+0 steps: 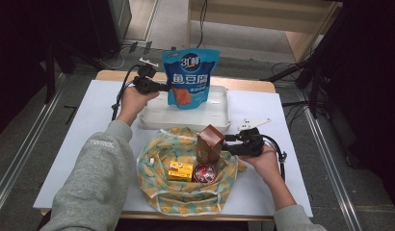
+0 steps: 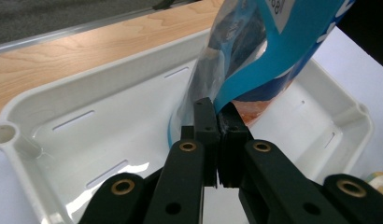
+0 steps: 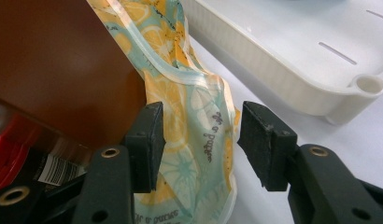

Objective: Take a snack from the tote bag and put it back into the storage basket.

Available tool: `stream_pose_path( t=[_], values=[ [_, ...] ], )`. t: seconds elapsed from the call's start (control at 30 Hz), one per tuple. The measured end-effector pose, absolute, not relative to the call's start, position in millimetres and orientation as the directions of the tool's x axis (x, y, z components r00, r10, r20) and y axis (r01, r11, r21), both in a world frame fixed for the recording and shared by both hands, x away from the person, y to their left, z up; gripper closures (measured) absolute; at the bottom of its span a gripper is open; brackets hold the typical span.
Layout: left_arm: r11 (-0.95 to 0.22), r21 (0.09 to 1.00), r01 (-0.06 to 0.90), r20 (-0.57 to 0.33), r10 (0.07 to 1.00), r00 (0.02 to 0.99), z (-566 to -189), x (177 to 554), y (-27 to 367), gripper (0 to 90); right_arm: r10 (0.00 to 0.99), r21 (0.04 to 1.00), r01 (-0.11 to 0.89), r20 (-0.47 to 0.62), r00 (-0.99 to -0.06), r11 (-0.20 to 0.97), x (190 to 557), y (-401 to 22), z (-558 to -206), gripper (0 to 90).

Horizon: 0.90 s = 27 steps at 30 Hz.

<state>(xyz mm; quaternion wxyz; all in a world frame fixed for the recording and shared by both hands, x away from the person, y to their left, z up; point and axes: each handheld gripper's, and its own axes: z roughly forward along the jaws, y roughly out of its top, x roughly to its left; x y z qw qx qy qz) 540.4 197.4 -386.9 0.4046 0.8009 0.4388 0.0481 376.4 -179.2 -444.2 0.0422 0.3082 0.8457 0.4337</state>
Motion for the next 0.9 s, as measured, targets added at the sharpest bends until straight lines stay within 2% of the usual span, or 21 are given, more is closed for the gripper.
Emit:
stream_pose_path(
  t=[0.2, 0.33, 0.5, 0.9],
  values=[
    [-0.315, 0.675, 0.667, -0.258, 0.746, 0.614, -382.1, 544.5, 195.0, 88.9, 0.558, 0.754, 0.489, 0.198, -0.806, 0.438, 374.9, -179.4, -445.3, 50.9],
    [-0.295, 0.671, 0.680, -0.289, 0.741, 0.606, -382.1, 544.7, 198.0, 81.5, 0.561, 0.752, 0.493, 0.201, -0.803, 0.436, 375.0, -180.3, -446.1, 50.9],
    [-0.303, 0.668, 0.679, -0.287, 0.737, 0.611, -380.4, 541.4, 198.9, 73.0, 0.560, 0.754, 0.492, 0.201, -0.804, 0.436, 375.3, -181.4, -446.3, 50.8],
    [-0.331, 0.648, 0.685, -0.293, 0.722, 0.626, -379.1, 526.8, 206.9, 58.1, 0.568, 0.751, 0.501, 0.207, -0.797, 0.430, 374.5, -182.9, -445.8, 50.5]
  ],
)
